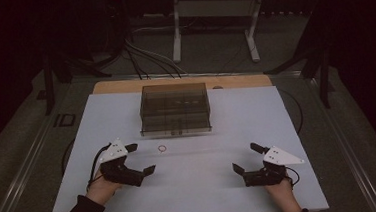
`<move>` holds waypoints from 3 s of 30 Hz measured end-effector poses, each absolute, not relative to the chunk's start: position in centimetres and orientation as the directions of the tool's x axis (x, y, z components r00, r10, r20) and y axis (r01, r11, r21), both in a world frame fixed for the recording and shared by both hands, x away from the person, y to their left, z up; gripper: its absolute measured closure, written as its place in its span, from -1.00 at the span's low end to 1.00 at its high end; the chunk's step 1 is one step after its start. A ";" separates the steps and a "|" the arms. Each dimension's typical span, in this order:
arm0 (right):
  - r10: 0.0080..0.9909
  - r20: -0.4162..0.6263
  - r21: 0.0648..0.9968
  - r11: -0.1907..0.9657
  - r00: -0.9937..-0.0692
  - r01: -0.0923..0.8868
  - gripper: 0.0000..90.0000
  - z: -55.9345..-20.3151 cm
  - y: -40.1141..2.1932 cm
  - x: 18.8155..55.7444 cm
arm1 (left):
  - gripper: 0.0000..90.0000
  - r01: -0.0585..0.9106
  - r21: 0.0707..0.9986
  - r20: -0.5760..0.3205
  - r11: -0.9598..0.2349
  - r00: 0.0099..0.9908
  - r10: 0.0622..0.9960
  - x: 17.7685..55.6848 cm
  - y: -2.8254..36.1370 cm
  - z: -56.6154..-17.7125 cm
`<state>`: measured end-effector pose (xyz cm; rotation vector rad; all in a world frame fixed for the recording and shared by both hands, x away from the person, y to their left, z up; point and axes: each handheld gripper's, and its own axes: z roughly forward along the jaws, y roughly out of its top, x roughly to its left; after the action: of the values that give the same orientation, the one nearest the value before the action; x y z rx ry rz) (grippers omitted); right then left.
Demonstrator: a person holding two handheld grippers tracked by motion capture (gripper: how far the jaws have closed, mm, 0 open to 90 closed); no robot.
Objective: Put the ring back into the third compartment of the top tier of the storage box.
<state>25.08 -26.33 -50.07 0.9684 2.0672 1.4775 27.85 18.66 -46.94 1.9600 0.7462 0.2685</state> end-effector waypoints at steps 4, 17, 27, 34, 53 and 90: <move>0.740 0.058 0.936 0.192 -0.670 0.294 -0.96 -50.1 -26.3 25.1 | -1.00 0.403 0.852 -0.137 -0.335 0.788 0.600 28.4 17.9 -47.2; 0.739 0.057 0.937 0.193 -0.672 0.292 -0.96 -50.0 -26.4 25.0 | -0.75 0.379 0.813 -0.050 -0.442 0.802 0.596 30.1 15.3 -49.0; 0.737 0.060 0.938 0.190 -0.673 0.291 -0.96 -50.0 -26.4 25.0 | -0.27 0.323 0.778 0.044 -0.539 0.827 0.560 31.5 14.3 -50.7; 0.736 0.060 0.938 0.190 -0.674 0.291 -0.96 -50.0 -26.4 25.1 | -0.01 0.307 0.760 0.078 -0.573 0.832 0.549 32.2 13.9 -51.5; 0.735 0.061 0.938 0.190 -0.675 0.291 -0.96 -50.0 -26.4 25.1 | 0.33 0.223 0.726 0.142 -0.650 0.877 0.460 33.9 13.1 -52.8; 0.735 0.062 0.938 0.188 -0.675 0.291 -0.96 -50.0 -26.4 25.0 | 0.94 0.305 0.722 0.017 -0.621 0.890 0.457 35.1 13.2 -52.9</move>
<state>25.00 -26.37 -49.98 0.9616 2.0667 1.4909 35.06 13.22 -52.91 2.2853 0.5433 0.2552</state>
